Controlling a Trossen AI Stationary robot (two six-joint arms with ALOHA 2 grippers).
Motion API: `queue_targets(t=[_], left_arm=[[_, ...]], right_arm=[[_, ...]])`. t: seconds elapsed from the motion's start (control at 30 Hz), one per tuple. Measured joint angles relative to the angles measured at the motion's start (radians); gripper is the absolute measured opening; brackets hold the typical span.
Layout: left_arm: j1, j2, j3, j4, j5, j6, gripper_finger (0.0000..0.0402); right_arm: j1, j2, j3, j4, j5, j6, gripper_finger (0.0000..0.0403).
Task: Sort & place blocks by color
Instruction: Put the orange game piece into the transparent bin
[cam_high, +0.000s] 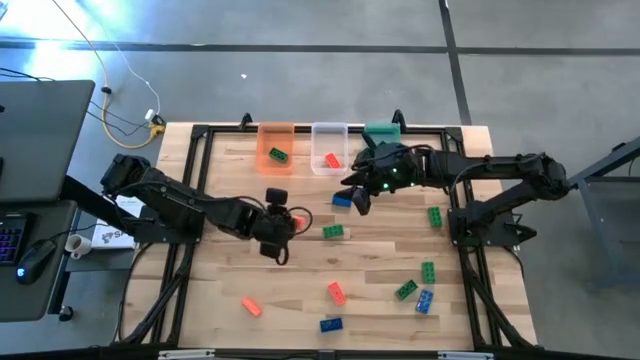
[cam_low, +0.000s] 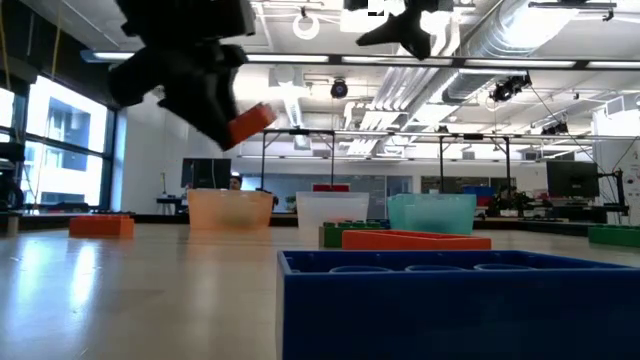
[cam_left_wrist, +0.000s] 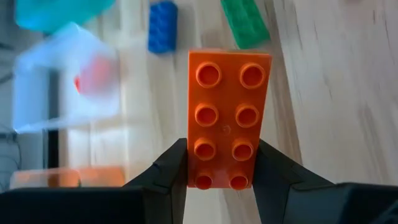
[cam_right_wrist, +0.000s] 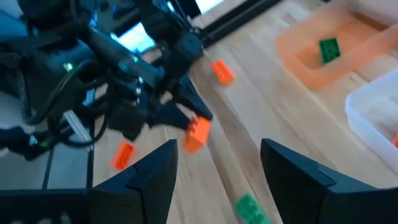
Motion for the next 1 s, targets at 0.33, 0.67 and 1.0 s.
queue_targets(t=[0.33,0.67,1.0], left_arm=[[0.034,0.0,0.0,0.266,-0.056,0.149,0.011],[0.045,0.0,0.0,0.546,-0.076,0.426,0.011],[0.071,-0.09,0.002,0.399,0.33,0.296,0.011]], right_arm=[[0.055,0.0,0.0,0.015,0.044,-0.037,0.0217],[0.071,0.031,0.0,0.039,0.08,-0.027,0.0217],[0.124,0.046,0.0,0.047,0.062,-0.567,0.0217]])
